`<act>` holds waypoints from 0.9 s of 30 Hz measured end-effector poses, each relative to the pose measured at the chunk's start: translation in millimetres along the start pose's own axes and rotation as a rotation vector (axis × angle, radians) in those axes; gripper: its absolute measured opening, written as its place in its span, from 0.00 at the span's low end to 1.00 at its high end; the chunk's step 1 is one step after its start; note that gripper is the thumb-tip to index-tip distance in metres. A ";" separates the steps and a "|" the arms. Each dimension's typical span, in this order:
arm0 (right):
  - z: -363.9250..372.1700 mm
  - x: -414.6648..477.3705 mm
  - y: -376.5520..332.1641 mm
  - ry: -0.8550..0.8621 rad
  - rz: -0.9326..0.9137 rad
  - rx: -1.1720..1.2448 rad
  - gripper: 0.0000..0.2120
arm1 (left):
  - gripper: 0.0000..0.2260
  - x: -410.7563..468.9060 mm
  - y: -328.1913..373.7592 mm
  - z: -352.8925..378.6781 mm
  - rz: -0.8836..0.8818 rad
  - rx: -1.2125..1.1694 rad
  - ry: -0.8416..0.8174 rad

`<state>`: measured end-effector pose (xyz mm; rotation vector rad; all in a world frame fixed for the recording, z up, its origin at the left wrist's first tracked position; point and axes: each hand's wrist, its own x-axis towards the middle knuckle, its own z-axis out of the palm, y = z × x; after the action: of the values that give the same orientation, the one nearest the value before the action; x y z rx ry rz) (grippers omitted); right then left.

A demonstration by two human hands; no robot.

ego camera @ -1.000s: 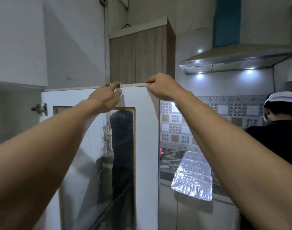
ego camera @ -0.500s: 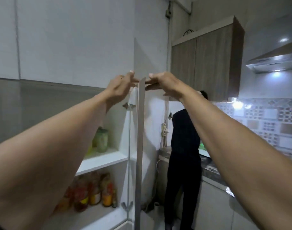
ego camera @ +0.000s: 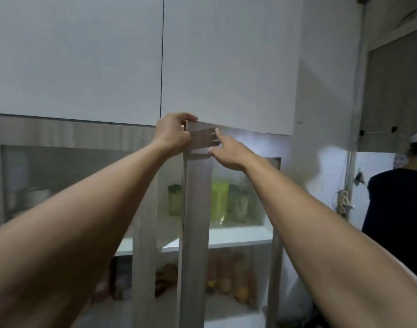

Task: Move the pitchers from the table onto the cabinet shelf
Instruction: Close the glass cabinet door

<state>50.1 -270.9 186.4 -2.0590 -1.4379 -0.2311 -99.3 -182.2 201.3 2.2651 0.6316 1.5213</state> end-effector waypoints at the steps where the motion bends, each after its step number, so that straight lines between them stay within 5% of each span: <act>1: 9.0 10.4 1.8 0.001 -0.002 -0.008 0.38 | 0.22 6.2 -10.1 2.3 0.024 0.079 0.035; 6: 42.4 67.8 29.8 0.009 -0.027 -0.088 0.36 | 0.18 31.5 -56.5 26.4 0.293 0.681 0.115; 11: 58.8 110.6 64.9 -0.014 0.030 -0.165 0.37 | 0.26 38.1 -111.4 66.8 0.211 1.069 0.010; 27: 102.8 191.7 143.0 0.096 -0.035 -0.163 0.39 | 0.31 98.9 -182.2 146.7 -0.112 0.855 -0.052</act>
<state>234.1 -92.8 139.5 -2.1216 -1.4389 -0.4695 37.9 19.7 131.4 2.7528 1.6013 1.2620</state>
